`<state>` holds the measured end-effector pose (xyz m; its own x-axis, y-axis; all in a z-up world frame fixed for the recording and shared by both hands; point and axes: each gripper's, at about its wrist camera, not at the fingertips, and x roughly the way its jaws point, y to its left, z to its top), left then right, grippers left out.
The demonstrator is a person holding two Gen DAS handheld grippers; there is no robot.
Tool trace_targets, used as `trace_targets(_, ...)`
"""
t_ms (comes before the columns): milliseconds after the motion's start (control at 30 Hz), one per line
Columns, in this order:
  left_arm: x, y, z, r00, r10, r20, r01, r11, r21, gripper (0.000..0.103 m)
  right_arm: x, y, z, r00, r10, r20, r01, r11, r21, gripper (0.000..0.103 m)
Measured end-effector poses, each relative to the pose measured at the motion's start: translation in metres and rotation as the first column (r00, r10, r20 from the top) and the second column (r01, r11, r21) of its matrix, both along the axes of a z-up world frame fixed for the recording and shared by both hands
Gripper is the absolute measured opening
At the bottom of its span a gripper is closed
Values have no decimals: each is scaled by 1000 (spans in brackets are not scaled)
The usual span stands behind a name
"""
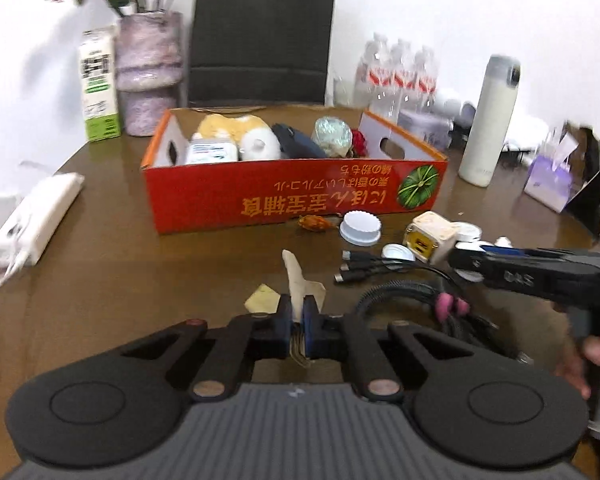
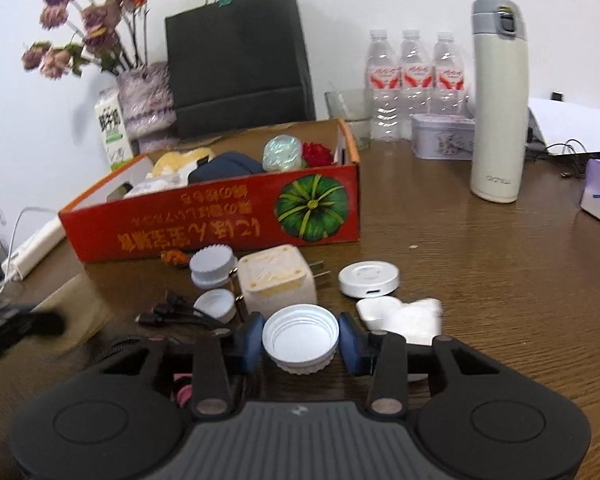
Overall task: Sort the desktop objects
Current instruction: 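Grasp and lift the tan paper napkin with left while right holds the white lid, then carry the napkin into the carton with left while right drops the white lid in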
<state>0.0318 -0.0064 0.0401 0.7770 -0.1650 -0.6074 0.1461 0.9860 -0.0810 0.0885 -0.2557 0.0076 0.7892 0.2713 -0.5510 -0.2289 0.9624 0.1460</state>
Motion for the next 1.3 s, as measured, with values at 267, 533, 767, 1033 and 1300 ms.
trace_targets(267,-61,19,-8,999,-48,-1,48,999,-17,6,-56,26,40,991,81,105,-75,995,-62,39)
trace_targets(533,-97,13,-27,993,-119,-4,119,992,40,65,-126,61,24,974,224,-35,-227,968,-109,39)
trace_targets(767,-98,-2,-25,990,-140,-5,139,986,96,86,-129,67,11,969,236,-71,-243,963,-118,47)
trace_targets(1033,-100,-16,-33,972,-232,-26,233,967,101,37,-126,54,6,971,224,-87,-232,968,-95,46)
trace_targets(1300,-96,-13,-27,981,-193,-32,195,977,82,4,-131,60,5,974,221,-45,-224,970,-97,39)
